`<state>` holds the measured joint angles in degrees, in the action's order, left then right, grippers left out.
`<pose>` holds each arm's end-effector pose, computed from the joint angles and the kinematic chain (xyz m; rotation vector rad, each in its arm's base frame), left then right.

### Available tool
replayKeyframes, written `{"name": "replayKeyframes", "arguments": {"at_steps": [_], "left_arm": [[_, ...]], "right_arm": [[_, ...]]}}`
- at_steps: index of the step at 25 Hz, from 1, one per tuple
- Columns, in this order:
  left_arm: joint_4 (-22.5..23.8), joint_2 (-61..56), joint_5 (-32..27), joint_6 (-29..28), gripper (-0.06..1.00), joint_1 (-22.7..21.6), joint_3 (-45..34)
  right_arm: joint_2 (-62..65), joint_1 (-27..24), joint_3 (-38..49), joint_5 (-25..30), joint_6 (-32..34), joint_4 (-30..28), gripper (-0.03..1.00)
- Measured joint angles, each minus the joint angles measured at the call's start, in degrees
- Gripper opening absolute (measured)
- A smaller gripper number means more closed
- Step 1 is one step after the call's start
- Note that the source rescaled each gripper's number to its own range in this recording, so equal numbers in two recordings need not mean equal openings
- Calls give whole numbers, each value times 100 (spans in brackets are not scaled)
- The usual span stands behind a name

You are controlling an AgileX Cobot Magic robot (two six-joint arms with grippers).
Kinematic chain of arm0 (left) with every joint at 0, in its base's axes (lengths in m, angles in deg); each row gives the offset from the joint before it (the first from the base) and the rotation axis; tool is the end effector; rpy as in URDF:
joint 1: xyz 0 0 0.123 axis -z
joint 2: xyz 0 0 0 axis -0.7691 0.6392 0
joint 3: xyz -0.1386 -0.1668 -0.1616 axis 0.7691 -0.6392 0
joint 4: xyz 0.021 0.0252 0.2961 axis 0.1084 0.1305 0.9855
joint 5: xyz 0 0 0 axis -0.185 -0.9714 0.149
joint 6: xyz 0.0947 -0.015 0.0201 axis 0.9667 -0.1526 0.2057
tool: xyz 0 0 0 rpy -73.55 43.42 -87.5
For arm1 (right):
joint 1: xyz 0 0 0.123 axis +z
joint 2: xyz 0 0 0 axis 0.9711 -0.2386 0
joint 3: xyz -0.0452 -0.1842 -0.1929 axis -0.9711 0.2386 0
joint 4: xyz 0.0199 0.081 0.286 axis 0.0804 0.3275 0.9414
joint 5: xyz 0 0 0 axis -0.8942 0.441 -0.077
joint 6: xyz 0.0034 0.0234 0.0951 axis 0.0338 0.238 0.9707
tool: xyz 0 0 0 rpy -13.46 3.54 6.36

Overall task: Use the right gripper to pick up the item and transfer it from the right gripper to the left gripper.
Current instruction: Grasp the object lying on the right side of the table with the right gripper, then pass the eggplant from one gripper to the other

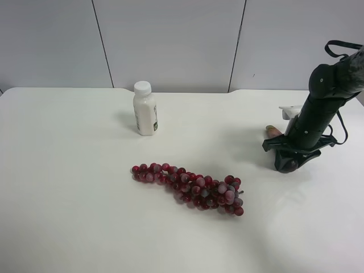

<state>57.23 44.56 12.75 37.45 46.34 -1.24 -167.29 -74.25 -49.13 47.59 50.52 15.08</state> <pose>0.0554 -0.0025 0.3000 -0.0511 2.0238 -0.0345 0.3560 0.0141 0.0464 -0.1770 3.1259 0.0338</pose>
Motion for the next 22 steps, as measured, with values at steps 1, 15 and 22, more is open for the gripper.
{"name": "replayKeyframes", "arguments": {"at_steps": [1, 15, 22], "left_arm": [[0, 0, 0, 0, 100, 0, 0], [0, 0, 0, 0, 100, 0, 0], [0, 0, 0, 0, 100, 0, 0]], "right_arm": [[0, 0, 0, 0, 0, 0, 1], [514, 0, 0, 73, 0, 22, 1], [1090, 0, 0, 285, -4, 71, 1]]}}
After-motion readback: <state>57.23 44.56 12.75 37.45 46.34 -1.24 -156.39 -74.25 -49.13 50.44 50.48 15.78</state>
